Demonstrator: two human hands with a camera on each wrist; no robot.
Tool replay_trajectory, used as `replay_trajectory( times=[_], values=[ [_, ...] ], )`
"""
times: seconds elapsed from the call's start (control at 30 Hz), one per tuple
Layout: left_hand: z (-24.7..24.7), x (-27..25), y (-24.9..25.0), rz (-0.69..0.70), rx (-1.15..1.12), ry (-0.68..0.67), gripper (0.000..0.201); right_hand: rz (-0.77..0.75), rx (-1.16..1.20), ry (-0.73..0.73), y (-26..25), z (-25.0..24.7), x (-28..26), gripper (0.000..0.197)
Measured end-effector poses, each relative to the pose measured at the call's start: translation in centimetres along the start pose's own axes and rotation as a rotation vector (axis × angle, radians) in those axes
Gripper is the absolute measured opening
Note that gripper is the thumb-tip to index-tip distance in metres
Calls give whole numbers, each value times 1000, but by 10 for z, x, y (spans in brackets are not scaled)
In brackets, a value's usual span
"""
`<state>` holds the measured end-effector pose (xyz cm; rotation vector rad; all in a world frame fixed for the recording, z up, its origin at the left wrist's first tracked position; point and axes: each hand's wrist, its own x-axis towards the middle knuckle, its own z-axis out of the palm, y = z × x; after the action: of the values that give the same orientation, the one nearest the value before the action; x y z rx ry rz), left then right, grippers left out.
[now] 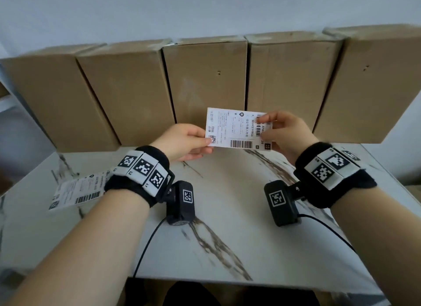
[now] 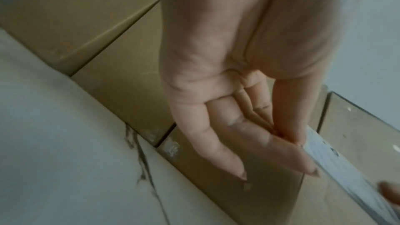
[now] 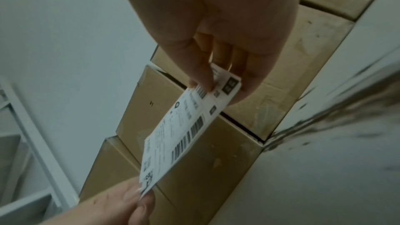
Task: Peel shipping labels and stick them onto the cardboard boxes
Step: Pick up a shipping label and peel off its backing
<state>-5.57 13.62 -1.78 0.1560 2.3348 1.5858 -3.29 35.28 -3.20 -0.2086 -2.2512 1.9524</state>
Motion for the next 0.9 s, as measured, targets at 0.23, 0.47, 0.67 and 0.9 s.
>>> replay_trajectory(
  times=[0.23, 0.47, 0.67, 0.9],
  values=[
    [-16, 13, -14, 0, -235, -1, 7, -19, 206, -29, 9, 12, 15, 28],
    [-19, 22, -31, -27, -430, 22, 5, 28, 306, -24, 24, 34, 26, 26],
    [-22, 25, -39, 2, -528, 15, 13, -12, 276, -60, 24, 34, 25, 26],
    [-21, 25, -44, 52, -481, 73, 9, -42, 283, -4, 26, 35, 23, 25]
  ],
)
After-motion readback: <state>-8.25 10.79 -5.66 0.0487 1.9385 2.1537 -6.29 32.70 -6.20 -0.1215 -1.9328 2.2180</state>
